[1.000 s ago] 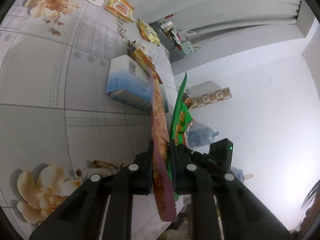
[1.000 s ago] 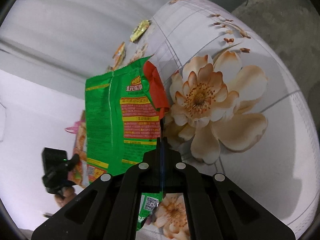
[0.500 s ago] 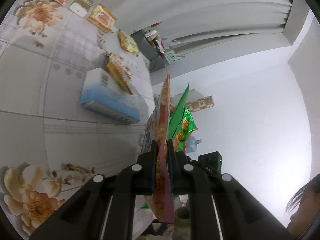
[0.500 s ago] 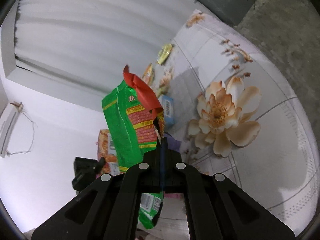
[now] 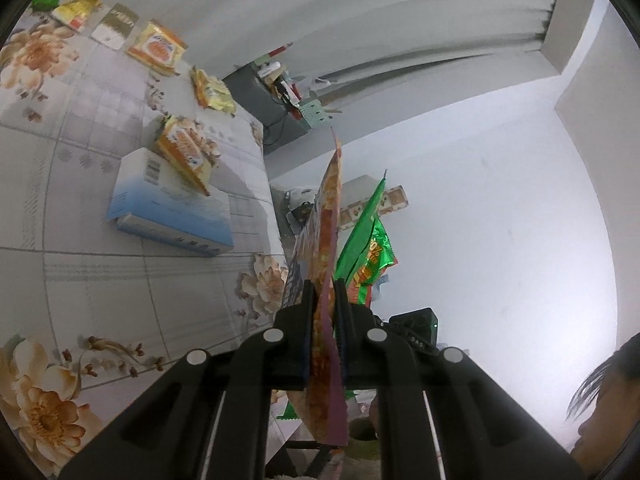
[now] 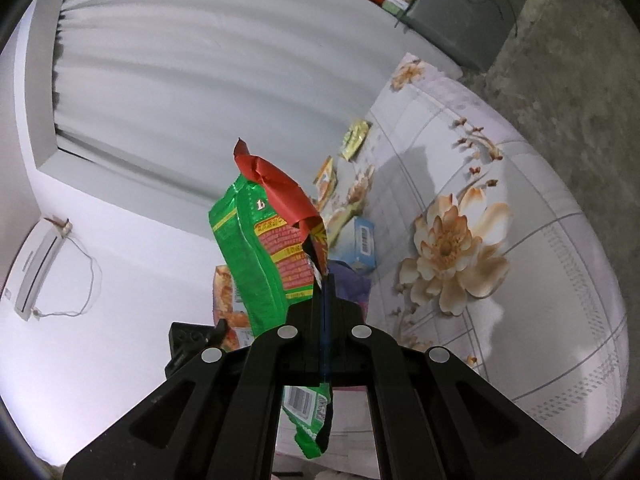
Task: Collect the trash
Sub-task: 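Lift the pink-orange snack bag with the left tool while the right tool holds the green bag, then carry both snack bags over the blue wastebasket with both tools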
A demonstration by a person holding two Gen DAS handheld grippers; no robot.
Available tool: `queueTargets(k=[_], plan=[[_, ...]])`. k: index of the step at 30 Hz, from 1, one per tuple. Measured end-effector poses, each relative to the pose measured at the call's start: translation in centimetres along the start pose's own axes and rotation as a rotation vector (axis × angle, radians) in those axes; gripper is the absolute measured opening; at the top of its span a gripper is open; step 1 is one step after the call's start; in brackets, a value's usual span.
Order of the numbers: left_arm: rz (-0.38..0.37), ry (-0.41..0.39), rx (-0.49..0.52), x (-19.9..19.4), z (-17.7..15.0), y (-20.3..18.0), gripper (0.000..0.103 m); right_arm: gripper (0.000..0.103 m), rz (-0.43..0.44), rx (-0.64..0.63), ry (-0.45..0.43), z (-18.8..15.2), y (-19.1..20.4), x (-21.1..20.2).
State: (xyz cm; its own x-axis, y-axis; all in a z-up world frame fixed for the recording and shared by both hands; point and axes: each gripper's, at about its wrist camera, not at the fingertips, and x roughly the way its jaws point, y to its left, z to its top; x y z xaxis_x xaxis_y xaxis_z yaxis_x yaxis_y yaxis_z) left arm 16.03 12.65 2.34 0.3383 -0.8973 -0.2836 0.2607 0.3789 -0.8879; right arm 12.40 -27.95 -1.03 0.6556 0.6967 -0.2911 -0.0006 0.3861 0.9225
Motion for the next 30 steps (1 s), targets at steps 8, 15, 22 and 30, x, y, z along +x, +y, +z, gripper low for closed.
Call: queueTargets(k=[8, 15, 22, 30], plan=[[-0.017, 0.01, 0.012, 0.9, 0.1, -0.5, 0.009, 0.0, 0.013, 0.011, -0.016, -0.1, 0.0, -1.1], [-0.021, 0.01, 0.011, 1.3, 0.0, -0.5, 0.009, 0.0, 0.032, 0.014, -0.024, 0.0, -0.3, -1.2], [-0.048, 0.01, 0.047, 1.9, 0.2, -2.0, 0.009, 0.0, 0.058, 0.005, -0.06, 0.3, 0.3, -2.5], [-0.087, 0.042, 0.128, 4.5, 0.9, -5.4, 0.009, 0.0, 0.077, 0.003, -0.152, 0.4, 0.7, -6.3]])
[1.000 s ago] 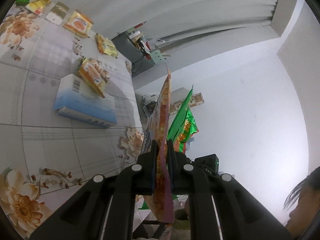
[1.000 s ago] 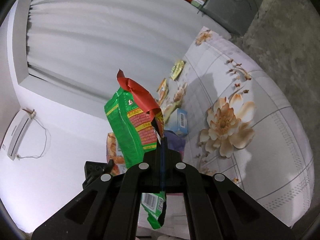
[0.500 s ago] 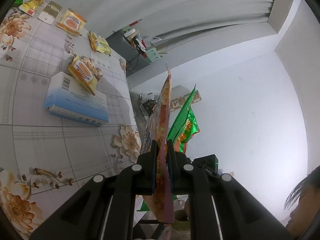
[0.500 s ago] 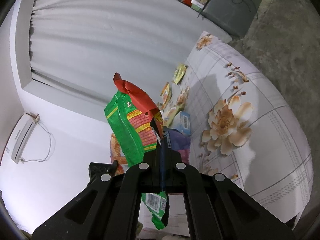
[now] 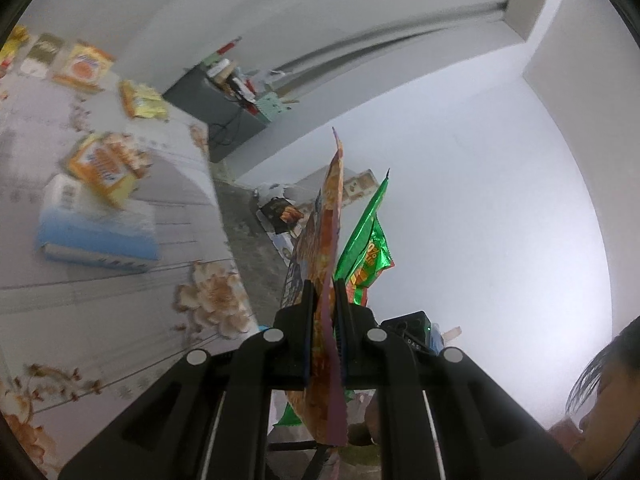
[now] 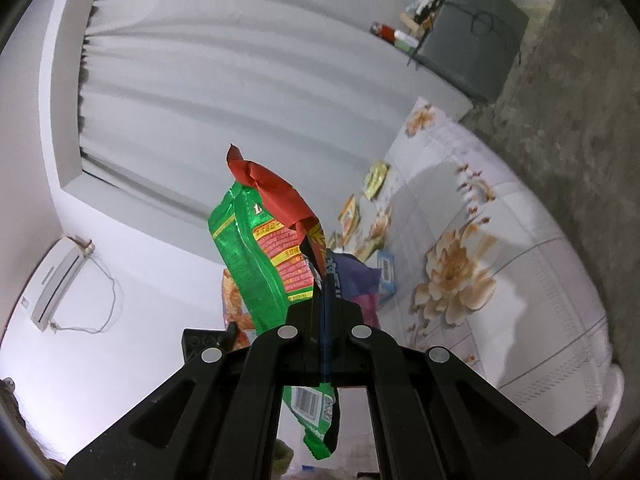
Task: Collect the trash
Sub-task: 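Carry both snack bags over the blue wastebasket with both tools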
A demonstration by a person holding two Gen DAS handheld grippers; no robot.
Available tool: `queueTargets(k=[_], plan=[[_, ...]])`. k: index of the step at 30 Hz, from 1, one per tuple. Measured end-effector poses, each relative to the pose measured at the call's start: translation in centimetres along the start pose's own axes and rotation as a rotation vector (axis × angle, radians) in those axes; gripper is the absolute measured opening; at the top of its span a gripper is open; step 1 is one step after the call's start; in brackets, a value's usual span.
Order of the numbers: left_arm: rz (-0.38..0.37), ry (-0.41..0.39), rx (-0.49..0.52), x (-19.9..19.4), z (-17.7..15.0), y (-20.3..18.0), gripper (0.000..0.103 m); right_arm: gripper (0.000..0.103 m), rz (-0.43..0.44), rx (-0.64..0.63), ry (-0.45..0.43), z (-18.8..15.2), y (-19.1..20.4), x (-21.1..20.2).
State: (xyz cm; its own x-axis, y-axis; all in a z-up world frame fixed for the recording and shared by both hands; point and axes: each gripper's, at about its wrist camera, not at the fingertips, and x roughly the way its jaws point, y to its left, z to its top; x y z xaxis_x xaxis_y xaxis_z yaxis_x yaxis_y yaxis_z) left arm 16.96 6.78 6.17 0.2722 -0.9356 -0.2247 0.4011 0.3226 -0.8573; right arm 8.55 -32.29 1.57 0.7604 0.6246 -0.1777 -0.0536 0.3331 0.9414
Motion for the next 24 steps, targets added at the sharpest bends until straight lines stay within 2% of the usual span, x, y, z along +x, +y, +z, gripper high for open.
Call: queueTargets(k=[8, 16, 19, 24], plan=[[-0.038, 0.083, 0.096, 5.7, 0.6, -3.9, 0.009, 0.0, 0.005, 0.024, -0.128, 0.6, -1.0, -5.8], [-0.066, 0.185, 0.176, 13.2, -0.7, -7.7, 0.009, 0.0, -0.023, 0.095, -0.255, 0.6, -4.2, -12.1], [-0.058, 0.226, 0.204, 16.7, -1.5, -8.8, 0.009, 0.0, -0.056, 0.138, -0.315, 0.5, -6.1, -14.8], [-0.018, 0.27, 0.267, 22.0, -2.9, -10.4, 0.009, 0.0, -0.165, 0.205, -0.463, 0.3, -9.6, -22.1]])
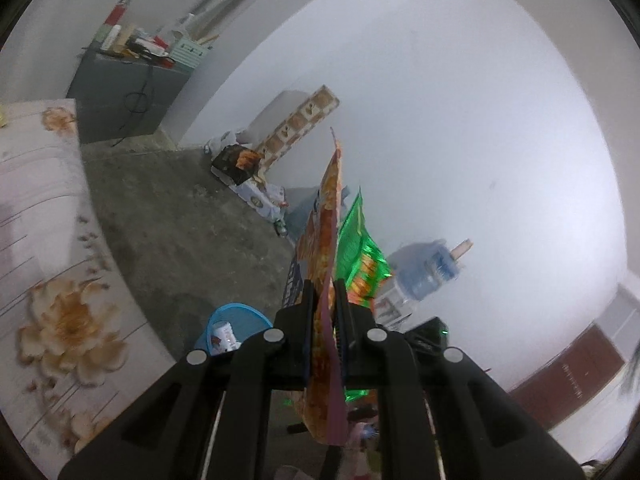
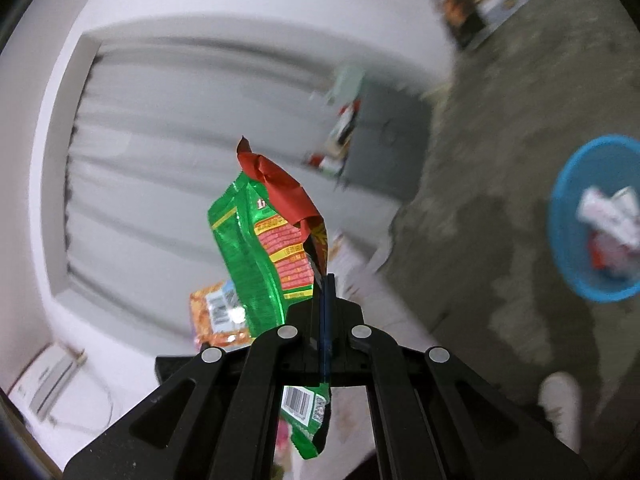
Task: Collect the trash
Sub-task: 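Carry both snack bags over the blue wastebasket with both tools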
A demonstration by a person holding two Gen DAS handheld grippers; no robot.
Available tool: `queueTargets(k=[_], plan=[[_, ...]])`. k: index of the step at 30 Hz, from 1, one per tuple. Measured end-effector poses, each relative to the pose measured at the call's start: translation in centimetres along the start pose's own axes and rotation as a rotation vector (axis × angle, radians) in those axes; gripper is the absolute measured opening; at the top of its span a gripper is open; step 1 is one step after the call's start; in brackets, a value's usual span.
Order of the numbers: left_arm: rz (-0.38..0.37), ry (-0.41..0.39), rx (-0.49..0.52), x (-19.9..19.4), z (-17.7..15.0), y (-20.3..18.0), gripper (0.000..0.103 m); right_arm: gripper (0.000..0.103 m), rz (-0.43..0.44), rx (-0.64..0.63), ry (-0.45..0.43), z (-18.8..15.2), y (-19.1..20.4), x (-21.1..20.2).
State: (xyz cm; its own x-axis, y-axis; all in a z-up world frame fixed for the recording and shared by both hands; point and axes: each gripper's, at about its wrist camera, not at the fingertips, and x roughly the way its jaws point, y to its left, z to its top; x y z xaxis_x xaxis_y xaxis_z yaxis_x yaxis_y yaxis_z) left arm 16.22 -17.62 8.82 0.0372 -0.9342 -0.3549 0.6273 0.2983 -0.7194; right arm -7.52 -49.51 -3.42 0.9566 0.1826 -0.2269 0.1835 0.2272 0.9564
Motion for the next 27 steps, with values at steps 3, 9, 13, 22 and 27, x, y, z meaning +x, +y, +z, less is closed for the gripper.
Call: queueTargets(k=[3, 9, 13, 22, 27], plan=[[0.021, 0.021, 0.03, 3.0, 0.1, -0.5, 0.009, 0.0, -0.112, 0.031, -0.096, 1.8, -2.8, -3.4], [0.051, 0.095, 0.051, 9.1, -0.2, -0.6, 0.009, 0.0, -0.215, 0.207, -0.186, 3.0, -10.4, -5.6], [0.081, 0.153, 0.066, 13.1, -0.9, -0.5, 0.009, 0.0, -0.294, 0.308, -0.172, 2.9, -15.2, -3.2], [0.132, 0.237, 0.086, 19.7, -2.9, 0.4, 0.009, 0.025, -0.532, 0.479, -0.147, 2.3, -26.0, 0.7], [0.152, 0.275, 0.038, 23.6, -3.9, 1.8, 0.009, 0.042, -0.591, 0.584, -0.193, 0.7, -29.1, 0.0]])
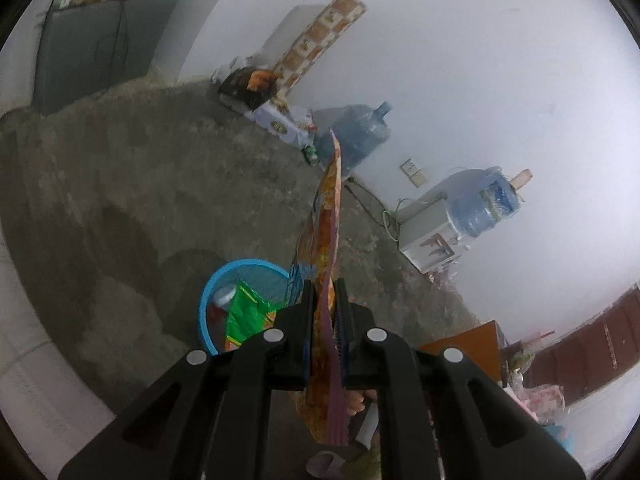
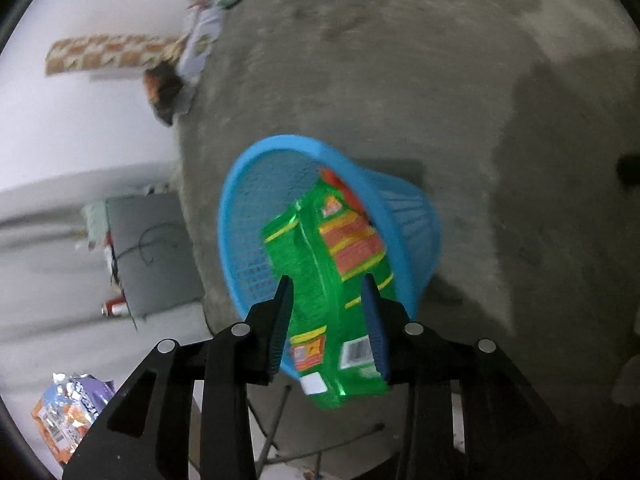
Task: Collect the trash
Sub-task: 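Carry both snack bags over the blue wastebasket with both tools, then open both tools to drop the bags into the wastebasket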
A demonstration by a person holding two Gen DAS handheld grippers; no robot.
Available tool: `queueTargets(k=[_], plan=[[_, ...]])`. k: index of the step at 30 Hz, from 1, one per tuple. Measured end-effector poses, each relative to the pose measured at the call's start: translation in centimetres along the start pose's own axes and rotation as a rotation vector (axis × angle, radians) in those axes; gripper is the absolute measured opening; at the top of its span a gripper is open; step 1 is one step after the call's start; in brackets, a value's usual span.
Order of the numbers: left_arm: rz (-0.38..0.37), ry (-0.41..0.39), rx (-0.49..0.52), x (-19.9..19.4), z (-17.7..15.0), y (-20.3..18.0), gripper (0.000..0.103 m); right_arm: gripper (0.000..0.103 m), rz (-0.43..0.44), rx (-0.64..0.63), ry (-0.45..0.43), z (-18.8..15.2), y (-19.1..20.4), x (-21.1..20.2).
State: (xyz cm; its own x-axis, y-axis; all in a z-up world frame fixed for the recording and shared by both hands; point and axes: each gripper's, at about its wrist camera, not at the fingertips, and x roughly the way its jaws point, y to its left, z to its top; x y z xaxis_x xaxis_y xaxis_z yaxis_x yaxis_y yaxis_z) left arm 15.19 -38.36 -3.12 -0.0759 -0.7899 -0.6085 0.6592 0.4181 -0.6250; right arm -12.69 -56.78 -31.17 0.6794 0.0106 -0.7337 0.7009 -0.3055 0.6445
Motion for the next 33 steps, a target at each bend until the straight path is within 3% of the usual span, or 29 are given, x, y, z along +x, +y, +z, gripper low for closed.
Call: queueTargets(k=[5, 9, 13, 15, 17, 19, 27, 33], plan=[[-0.015, 0.038, -0.049, 4.3, -0.2, -0.5, 0.009, 0.045, 0.023, -0.011, -0.056, -0.3, -1.0, -2.6], [-0.05, 0.076, -0.185, 8.9, -0.7, 0.8, 0.01, 0.045, 0.056, 0.021, -0.076, -0.9, -2.0, -4.9], [0.103, 0.171, -0.31, 14.4, -2.8, 4.4, 0.016, 0.045, 0.06, 0.03, -0.082, -1.2, -2.6, -5.4], [0.19, 0.253, -0.382, 17.1, -4.2, 6.7, 0.038, 0.045, 0.051, 0.031, -0.078, -1.3, -2.8, -5.3], [0.254, 0.298, -0.455, 18.5, -5.3, 8.9, 0.044, 0.045, 0.051, 0.032, -0.07, -1.4, -2.7, -4.9], [0.277, 0.294, -0.498, 18.4, -5.8, 9.9, 0.047, 0.045, 0.056, 0.023, -0.066, -1.5, -2.4, -4.8], [0.282, 0.263, -0.412, 16.2, -4.9, 8.0, 0.068, 0.045, 0.031, -0.086, -0.04, -2.3, 0.5, -3.9], [0.229, 0.23, -0.322, 13.3, -2.9, 5.4, 0.071, 0.038, -0.018, -0.288, -0.018, -4.1, 5.1, -2.9]])
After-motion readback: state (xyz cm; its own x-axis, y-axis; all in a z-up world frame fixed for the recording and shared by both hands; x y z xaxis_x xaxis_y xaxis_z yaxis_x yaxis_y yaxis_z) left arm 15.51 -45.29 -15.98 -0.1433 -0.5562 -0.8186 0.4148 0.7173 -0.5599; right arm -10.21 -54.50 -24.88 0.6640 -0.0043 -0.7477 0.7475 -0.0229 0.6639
